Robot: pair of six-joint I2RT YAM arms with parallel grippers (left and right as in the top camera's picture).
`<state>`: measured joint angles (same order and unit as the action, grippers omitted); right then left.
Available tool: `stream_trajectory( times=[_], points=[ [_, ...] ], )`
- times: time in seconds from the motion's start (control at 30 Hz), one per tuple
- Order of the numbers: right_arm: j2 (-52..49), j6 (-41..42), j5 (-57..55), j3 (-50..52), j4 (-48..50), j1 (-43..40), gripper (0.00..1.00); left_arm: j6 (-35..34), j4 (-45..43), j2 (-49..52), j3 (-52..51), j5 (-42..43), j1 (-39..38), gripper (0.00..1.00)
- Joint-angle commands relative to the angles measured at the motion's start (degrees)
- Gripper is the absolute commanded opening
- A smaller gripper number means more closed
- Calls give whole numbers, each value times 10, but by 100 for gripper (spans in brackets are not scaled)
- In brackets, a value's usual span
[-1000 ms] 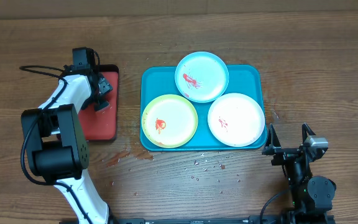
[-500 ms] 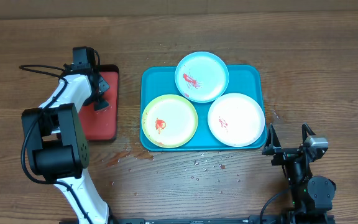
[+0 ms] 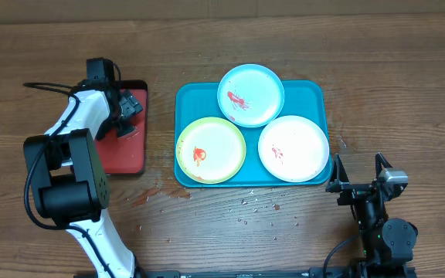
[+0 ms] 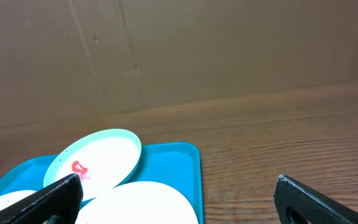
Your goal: Clean dirty plates on tray and stack at the side
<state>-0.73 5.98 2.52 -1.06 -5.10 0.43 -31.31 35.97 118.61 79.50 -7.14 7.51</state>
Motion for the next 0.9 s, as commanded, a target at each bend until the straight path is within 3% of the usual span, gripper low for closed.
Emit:
stream_trajectory(
  times=[0.0,0.1,0.3,0.4,0.43,0.47,0.5,0.53,0.7,0.87],
  points=[
    [4,0,-5,6,4,3,100,-9,33,31,-25,148,-3,90],
    [5,0,-5,6,4,3,100,-8,48,31,-25,171,-3,76],
    [4,0,-5,6,4,3,100,-9,60,31,-25,170,-3,22],
    [4,0,-5,6,4,3,100,-9,58,31,-25,168,-3,7],
    [4,0,-5,6,4,3,100,-9,58,31,-25,154,-3,9],
    [5,0,-5,6,4,3,100,-9,58,31,-25,140,-3,27],
    [4,0,-5,6,4,3,100,-9,58,31,-25,130,-3,80],
    [5,0,-5,6,4,3,100,-9,58,31,-25,120,-3,100],
    [5,0,-5,6,4,3,100,-8,58,31,-22,66,-3,100],
    [4,0,-5,6,4,3,100,-6,85,31,-5,77,-3,100]
  ],
)
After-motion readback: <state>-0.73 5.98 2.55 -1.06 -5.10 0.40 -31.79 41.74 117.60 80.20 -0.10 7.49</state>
